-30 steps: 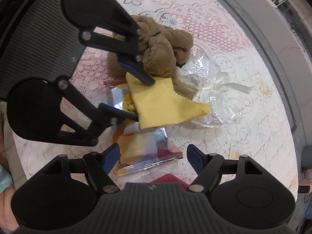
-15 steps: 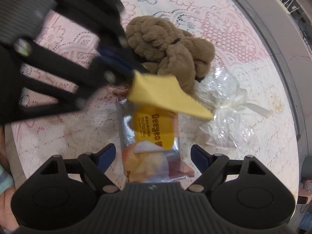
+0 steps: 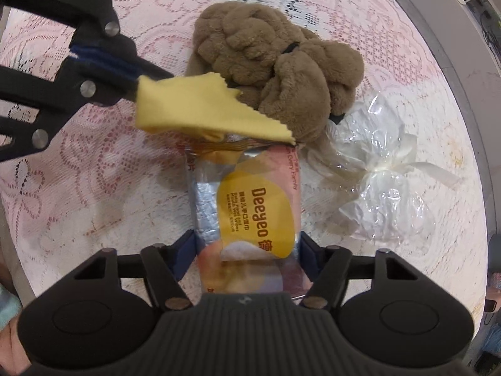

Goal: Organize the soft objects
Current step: 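Grasp the yellow cloth with the left tool while the right tool grasps the Deeyeo snack packet, then carry the yellow cloth and snack packet over the orange-rimmed box with both tools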

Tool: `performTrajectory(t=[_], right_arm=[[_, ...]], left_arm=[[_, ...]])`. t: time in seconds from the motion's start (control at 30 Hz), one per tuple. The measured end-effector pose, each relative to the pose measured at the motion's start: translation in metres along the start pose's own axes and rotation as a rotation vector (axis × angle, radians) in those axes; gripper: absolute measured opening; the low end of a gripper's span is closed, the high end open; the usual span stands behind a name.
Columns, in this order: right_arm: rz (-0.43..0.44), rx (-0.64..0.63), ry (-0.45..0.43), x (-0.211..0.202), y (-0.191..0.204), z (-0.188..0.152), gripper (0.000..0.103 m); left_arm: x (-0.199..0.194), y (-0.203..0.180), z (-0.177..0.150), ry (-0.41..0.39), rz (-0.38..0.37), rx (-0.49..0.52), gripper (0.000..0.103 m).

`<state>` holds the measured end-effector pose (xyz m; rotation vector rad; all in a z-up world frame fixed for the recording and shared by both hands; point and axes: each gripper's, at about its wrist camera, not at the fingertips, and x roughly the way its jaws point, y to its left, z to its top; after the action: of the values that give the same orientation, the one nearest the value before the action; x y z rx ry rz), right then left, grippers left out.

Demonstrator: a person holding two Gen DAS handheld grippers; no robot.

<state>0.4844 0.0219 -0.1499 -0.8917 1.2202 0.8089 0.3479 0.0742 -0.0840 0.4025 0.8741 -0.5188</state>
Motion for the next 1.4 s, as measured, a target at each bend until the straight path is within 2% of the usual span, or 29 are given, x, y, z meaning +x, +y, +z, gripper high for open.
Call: performTrajectory(t=[0.13, 0.3, 0.47, 0.77, 0.9, 1.1, 1.4], right_arm=[[-0.019, 0.013, -0.016, -0.008, 0.005, -0.004, 0.047], [-0.036, 0.061, -0.046, -0.021, 0.013, -0.012, 0.040], [-0.017, 0.097, -0.105, -0.045, 0.026, -0.026, 0.040], [0.038, 0.197, -0.205, -0.101, 0.052, -0.060, 0.040], [0.034, 0.226, -0.240, -0.127, 0.067, -0.076, 0.040], [0.008, 0.283, -0.292, -0.166, 0.085, -0.120, 0.040], [-0.084, 0.427, -0.344, -0.214, 0.091, -0.207, 0.040]], left_arm=[[-0.005, -0.002, -0.004, -0.002, 0.004, -0.012, 0.004], [-0.020, -0.007, -0.005, -0.016, 0.018, -0.032, 0.004], [-0.039, -0.011, -0.007, -0.030, 0.034, -0.071, 0.004], [-0.086, -0.037, -0.016, -0.047, 0.087, -0.086, 0.003], [-0.109, -0.049, -0.017, -0.046, 0.108, -0.098, 0.003], [-0.146, -0.078, -0.015, -0.085, 0.123, -0.070, 0.003], [-0.182, -0.138, 0.001, -0.152, 0.097, 0.041, 0.004]])
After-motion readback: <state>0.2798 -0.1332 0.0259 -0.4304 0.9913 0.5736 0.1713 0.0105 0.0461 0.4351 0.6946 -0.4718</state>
